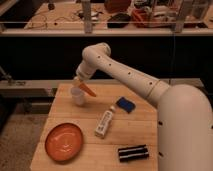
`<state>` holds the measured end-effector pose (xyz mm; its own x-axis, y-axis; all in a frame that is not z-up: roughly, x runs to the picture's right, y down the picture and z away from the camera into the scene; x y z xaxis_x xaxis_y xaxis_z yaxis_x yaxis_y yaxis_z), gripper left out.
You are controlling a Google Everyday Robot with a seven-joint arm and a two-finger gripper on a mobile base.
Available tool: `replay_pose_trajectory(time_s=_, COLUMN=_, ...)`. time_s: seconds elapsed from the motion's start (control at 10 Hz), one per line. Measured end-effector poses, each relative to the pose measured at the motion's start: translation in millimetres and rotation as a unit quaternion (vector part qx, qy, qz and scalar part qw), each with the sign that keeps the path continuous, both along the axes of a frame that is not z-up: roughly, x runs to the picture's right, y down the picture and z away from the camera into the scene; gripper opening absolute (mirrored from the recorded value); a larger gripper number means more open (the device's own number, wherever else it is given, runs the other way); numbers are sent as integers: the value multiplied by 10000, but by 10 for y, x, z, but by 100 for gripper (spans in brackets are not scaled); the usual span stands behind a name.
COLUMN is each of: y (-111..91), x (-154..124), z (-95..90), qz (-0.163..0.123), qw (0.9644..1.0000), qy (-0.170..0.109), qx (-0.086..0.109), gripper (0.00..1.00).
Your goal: Place the pepper in the ceramic cup
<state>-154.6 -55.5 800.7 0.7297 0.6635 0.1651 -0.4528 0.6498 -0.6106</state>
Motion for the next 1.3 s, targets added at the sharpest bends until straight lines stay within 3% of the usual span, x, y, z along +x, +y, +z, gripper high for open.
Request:
replay_pose_trajectory(time_s=0.2, y=-170, x=-27, z=39, qz=116, qw=9983, qy=-466, qx=316, gripper=0)
replay_pose_trajectory(time_s=0.7, y=-566, x=-107, z=-214, qz=77, qw=9934, qy=-868, qx=739, gripper=0)
replay_pose_trajectory(time_s=1.3, y=-824, x=-314, z=-480, qz=62, qw=9810, qy=-1445, qx=1290, gripper=0)
